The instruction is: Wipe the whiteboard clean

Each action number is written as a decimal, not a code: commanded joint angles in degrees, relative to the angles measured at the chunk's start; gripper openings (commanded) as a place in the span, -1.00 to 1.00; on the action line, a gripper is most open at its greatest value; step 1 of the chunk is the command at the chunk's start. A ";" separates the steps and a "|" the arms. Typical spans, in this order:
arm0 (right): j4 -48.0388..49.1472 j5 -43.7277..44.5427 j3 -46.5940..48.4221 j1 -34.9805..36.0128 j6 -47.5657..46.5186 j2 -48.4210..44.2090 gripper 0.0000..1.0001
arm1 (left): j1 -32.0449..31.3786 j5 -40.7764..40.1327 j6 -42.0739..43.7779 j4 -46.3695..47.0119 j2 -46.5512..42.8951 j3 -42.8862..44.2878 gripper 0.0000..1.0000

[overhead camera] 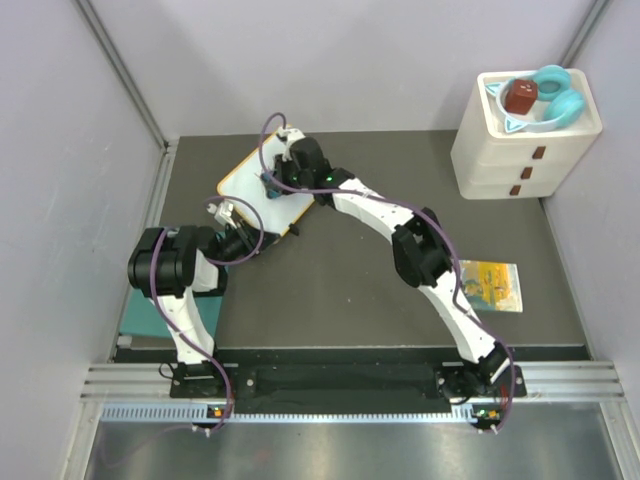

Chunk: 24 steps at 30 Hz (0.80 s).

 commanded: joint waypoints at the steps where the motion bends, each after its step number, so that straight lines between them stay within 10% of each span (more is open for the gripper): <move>1: 0.94 0.20 5.30 4.81 -2.55 -2.68 -1.00 | -0.88 1.47 1.97 6.38 -3.09 1.08 -0.47; 14: 1.38 11.97 6.45 4.03 -2.91 -0.67 -1.00 | -0.96 0.24 1.88 4.37 -3.79 0.81 -0.44; 24: 5.51 10.22 4.95 0.08 -0.27 2.06 -1.00 | -1.14 -1.07 -0.14 1.81 -3.71 0.55 -0.95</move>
